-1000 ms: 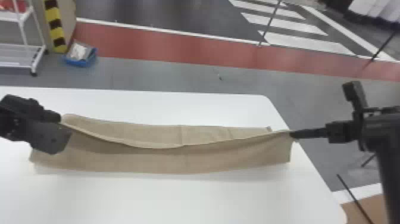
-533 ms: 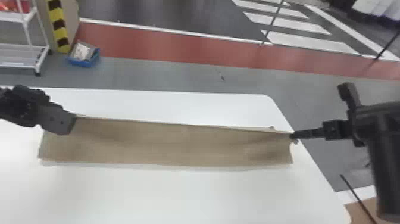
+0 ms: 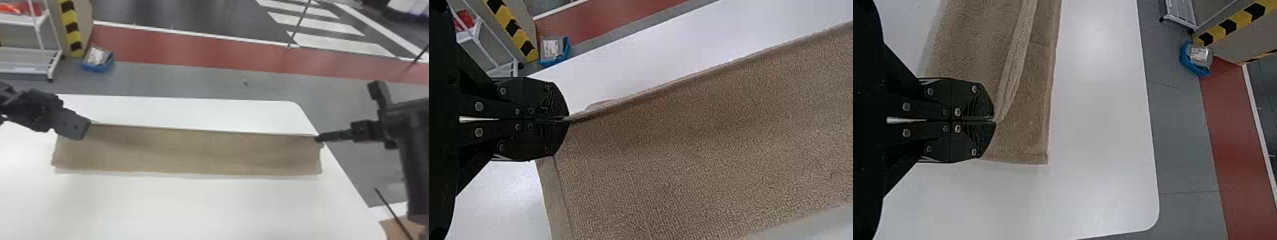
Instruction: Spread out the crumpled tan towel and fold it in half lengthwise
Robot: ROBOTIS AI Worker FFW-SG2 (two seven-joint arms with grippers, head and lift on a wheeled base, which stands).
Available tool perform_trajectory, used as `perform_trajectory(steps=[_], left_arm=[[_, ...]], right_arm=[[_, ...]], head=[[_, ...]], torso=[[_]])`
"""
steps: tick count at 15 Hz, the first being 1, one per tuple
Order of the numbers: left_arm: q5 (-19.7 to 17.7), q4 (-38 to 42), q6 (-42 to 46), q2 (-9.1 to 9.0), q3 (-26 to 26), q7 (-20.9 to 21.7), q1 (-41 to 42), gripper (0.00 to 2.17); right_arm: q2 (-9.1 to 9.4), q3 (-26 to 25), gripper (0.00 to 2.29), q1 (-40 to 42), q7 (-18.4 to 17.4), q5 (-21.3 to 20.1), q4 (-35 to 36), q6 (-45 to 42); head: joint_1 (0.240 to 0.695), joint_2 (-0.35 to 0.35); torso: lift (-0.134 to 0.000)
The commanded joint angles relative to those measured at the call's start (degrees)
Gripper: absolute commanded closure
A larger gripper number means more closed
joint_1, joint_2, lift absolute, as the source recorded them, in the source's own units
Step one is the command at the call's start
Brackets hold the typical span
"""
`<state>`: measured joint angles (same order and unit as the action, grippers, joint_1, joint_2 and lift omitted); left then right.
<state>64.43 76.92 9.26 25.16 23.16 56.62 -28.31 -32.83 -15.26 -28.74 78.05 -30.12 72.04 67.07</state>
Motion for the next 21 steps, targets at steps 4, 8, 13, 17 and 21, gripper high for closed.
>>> perform_trajectory(steps=[4, 8, 13, 17, 21], left_arm=[[0.79, -1.78, 0.62, -0.46, 1.01, -0.19, -0.52, 2.05], [1.40, -2.57, 0.79, -0.72, 1.28, 0.16, -1.05, 2.05], [1.49, -3.01, 0.79, -0.64, 1.36, 0.16, -1.14, 2.05], [1.76, -3.18, 0.79, -0.28, 0.84, 0.69, -1.31, 2.05], [2.20, -4.06, 0.79, -0.81, 1.28, 0.51, -2.19, 2.05]], right_arm=[[1.19, 1.99, 1.53, -1.32, 0.28, -2.49, -0.85, 0.39], [1.19, 2.78, 1.53, -2.90, 0.28, -3.98, -2.87, 0.04], [0.84, 2.69, 1.53, -5.36, 0.28, -3.98, -4.90, -0.14], [0.40, 3.05, 1.53, -7.47, 0.28, -4.86, -6.04, 0.22], [1.36, 5.77, 1.53, -9.67, 0.28, -6.80, -9.73, -0.49]], head=[[0.695, -0.275], [0.695, -0.273], [0.695, -0.275], [0.695, -0.275], [0.695, -0.270]], torso=[[-0.124], [-0.124], [-0.124], [-0.124], [-0.124]])
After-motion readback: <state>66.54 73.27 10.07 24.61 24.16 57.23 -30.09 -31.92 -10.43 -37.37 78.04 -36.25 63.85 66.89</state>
